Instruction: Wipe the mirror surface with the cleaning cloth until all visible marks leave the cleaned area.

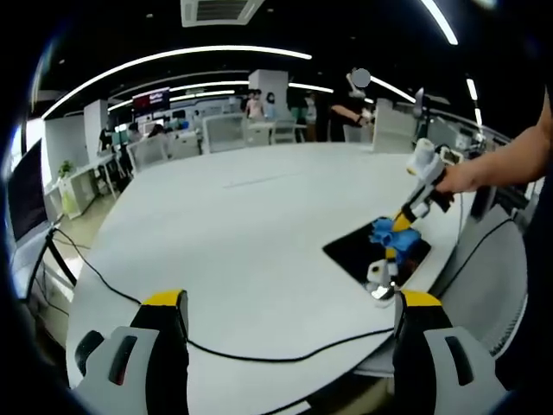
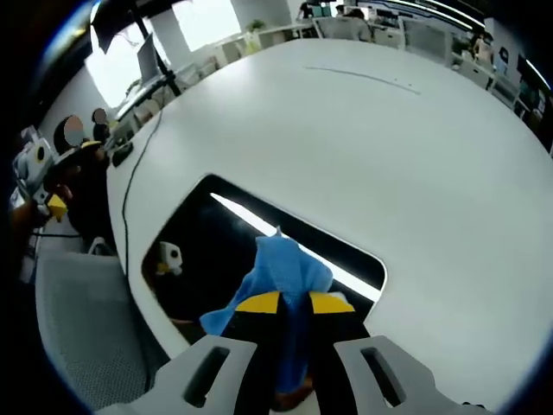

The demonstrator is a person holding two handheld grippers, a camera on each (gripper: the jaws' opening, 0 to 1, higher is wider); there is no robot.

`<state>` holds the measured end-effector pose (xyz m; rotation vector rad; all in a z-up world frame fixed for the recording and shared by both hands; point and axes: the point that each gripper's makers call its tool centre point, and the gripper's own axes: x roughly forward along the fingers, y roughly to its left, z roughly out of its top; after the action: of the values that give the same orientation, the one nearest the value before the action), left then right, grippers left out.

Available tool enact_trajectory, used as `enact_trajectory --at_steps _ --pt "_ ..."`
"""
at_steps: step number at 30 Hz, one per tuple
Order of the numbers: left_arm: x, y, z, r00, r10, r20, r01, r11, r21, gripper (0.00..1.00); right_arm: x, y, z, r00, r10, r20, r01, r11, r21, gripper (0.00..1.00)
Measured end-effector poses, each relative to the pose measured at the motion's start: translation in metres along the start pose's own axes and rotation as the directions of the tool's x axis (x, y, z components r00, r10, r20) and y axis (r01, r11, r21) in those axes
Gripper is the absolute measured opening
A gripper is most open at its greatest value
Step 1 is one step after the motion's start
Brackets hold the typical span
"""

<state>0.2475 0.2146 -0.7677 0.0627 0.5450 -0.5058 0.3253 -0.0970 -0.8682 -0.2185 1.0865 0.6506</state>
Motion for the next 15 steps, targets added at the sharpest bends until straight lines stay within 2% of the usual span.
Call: enact_trajectory --at_steps 2,4,8,11,15 --pt "0.004 -0.007 0.0 1.0 -0.022 -0.001 0.022 1.0 -0.014 1.0 -0.003 -0.005 -0.003 1.0 -0.01 -0.008 0.01 1.0 0.013 0.06" --pt "0.008 -0.015 0.002 0.999 -0.047 0.0 0.047 0.999 0.013 1.0 -0.005 -0.011 -0.005 1.0 -0.004 -0.002 0.004 0.999 0.034 0.06" --pt "0.012 -0.015 0.005 0.999 -0.052 -0.003 0.052 0.999 0.01 1.0 -0.009 -0.021 -0.01 0.999 -0.03 -0.018 0.031 0.998 0.051 0.06" --pt "0.013 -0.013 0.006 0.998 -0.056 -0.004 0.057 0.998 0.022 1.0 -0.011 -0.024 -0.012 0.999 -0.033 -0.007 0.033 0.995 0.09 0.06" --pt "0.013 -0.01 0.008 0.999 -0.053 0.0 0.053 0.998 0.028 1.0 -0.012 -0.026 -0.013 0.998 -0.054 -0.015 0.055 0.996 0.072 0.06"
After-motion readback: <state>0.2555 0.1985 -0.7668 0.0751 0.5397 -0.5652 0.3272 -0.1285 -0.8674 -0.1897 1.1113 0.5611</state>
